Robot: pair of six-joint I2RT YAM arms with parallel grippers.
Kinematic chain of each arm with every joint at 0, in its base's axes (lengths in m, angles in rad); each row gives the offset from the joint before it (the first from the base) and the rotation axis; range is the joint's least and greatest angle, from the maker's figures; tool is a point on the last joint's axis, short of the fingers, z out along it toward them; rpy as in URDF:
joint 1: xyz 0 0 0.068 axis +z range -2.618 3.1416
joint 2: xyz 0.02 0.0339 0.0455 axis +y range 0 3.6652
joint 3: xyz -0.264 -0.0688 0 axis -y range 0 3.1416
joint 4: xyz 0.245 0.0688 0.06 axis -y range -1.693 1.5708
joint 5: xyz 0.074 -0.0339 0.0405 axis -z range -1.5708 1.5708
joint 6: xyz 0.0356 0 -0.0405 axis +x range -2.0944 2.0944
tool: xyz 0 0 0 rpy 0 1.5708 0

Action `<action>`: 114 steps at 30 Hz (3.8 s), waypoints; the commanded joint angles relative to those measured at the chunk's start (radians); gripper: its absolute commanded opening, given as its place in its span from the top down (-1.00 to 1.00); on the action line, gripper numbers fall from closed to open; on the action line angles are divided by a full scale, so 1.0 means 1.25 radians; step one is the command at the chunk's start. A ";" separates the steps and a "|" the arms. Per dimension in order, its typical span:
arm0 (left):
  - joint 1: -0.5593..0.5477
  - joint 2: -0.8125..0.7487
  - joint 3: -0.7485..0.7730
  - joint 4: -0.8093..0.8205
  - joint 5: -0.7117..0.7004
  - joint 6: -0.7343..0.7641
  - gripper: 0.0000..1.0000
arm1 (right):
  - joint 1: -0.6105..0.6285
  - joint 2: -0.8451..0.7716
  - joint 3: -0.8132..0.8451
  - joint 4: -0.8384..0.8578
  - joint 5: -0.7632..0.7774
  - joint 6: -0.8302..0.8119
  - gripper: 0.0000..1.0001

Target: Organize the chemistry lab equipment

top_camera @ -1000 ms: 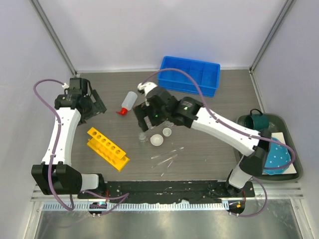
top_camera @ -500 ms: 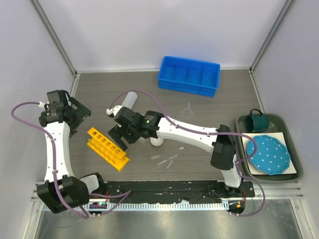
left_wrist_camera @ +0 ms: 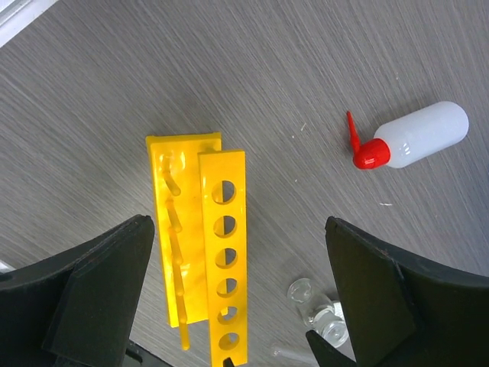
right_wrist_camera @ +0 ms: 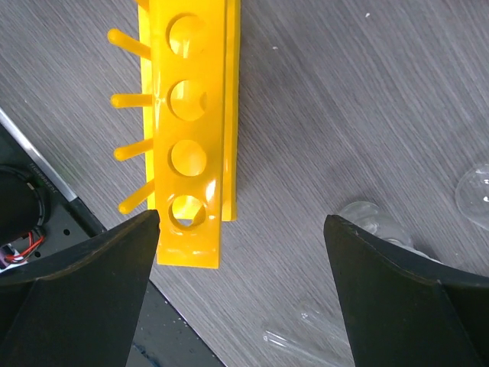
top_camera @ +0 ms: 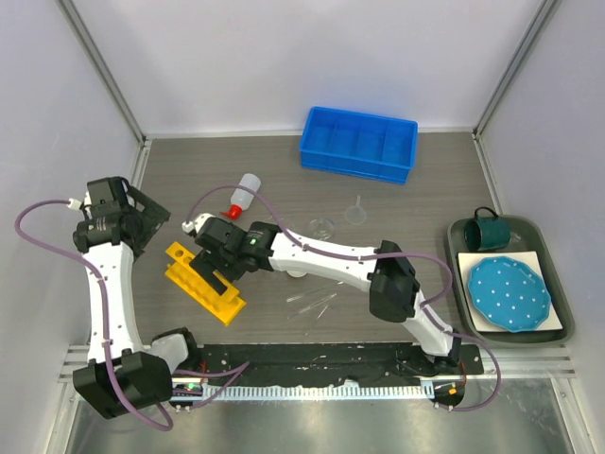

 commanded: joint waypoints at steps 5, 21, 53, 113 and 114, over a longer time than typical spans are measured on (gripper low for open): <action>0.008 -0.050 -0.024 0.022 -0.069 -0.011 -0.99 | 0.040 0.043 0.087 -0.038 0.031 -0.035 -0.88; 0.020 -0.070 -0.036 0.022 -0.079 0.000 -1.00 | 0.058 0.108 0.123 -0.054 0.044 -0.059 -0.87; 0.019 -0.074 -0.038 0.024 -0.071 0.003 -1.00 | 0.056 0.200 0.191 -0.083 0.063 -0.091 0.98; -0.295 -0.031 -0.014 0.089 -0.088 0.093 -0.93 | -0.670 -0.628 -0.584 0.003 0.238 0.170 0.99; -0.306 -0.026 -0.014 0.092 -0.092 0.099 -0.93 | -0.671 -0.642 -0.621 0.005 0.224 0.175 0.98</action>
